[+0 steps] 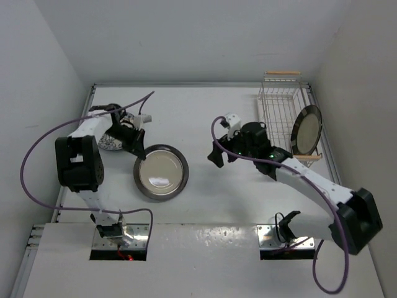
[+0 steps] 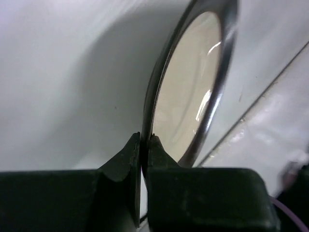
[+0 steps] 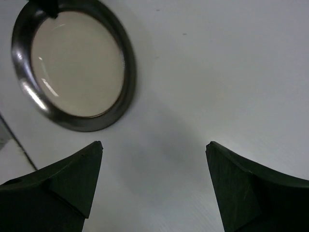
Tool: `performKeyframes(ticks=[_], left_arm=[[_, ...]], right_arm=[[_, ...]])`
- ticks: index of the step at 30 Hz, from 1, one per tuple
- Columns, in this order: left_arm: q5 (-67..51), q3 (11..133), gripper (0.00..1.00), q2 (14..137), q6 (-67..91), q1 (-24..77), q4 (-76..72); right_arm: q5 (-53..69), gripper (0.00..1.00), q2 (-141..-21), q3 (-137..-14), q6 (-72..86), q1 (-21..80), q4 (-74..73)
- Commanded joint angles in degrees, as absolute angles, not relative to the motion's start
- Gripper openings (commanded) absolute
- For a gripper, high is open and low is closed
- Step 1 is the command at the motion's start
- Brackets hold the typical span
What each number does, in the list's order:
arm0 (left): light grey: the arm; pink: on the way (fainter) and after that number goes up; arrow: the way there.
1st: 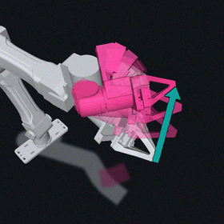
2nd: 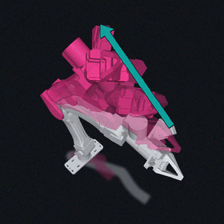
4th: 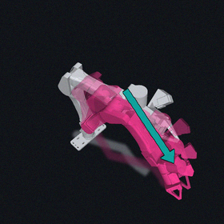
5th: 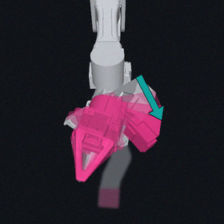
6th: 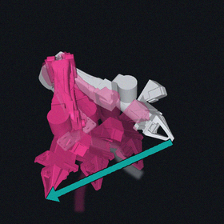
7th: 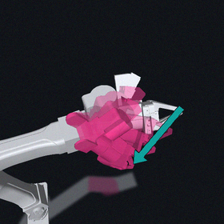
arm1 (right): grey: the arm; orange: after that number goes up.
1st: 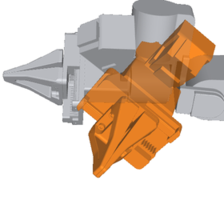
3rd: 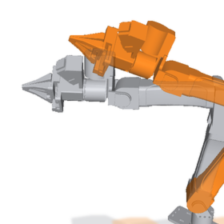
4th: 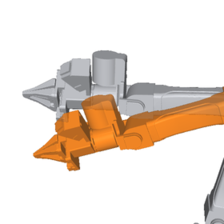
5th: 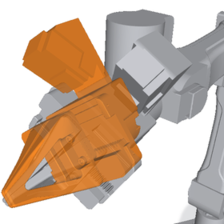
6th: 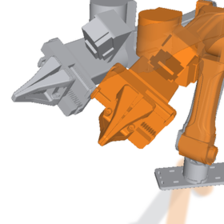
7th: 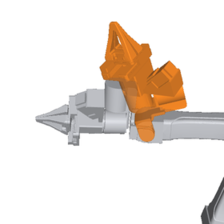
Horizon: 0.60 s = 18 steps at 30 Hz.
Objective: Load the plates into the dish rack
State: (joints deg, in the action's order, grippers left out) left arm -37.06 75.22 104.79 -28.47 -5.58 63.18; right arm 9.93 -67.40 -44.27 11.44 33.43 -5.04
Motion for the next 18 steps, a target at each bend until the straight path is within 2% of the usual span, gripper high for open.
performKeyframes(ticks=[1, 5, 11, 12, 13, 15, 16, 17, 18], left_arm=[[-39.01, 80.32, 0.0, 91.54, -36.28, -0.64, 62.4], [-41.48, 80.33, 0.0, 83.78, -37.62, 3.95, 62.4], [-44.91, 81.39, 0.0, 80.86, -37.62, 6.06, 64.34], [-45.96, 82.08, 0.0, 80.34, -37.62, 6.59, 64.86], [-46.66, 82.09, 0.0, 80.33, -38.23, 6.59, 65.39], [-47.2, 83.23, 0.0, 80.33, -38.23, 6.59, 65.92], [-47.2, 83.23, 0.0, 80.33, -38.23, 6.59, 65.92], [-46.5, 83.23, 0.0, 80.33, -36.06, 6.59, 64.35], [-45.62, 83.23, 0.0, 79.72, -33.51, 5.9, 62.33]], right_arm=[[22.11, 0.87, -75.98, -47.19, 19.41, 35.59, 6.76], [23.55, 0.87, -83.84, -51.14, 23.11, 37.26, 12.56], [24.61, 0.87, -93.42, -56.77, 24.78, 39.55, 19.24], [24.78, 0.84, -94.99, -57.21, 26.26, 39.99, 19.94], [24.96, 0.79, -95.79, -57.65, 26.71, 40.16, 21.69], [25.84, 0.6, -97.03, -57.4, 28.64, 40.69, 23.37], [26.45, 0.36, -97.12, -57.13, 30.22, 40.69, 24.95], [26.63, 0.23, -96.77, -56.43, 31.28, 40.69, 26.44], [25.67, 0.07, -96.16, -55.47, 31.81, 40.78, 27.5]])
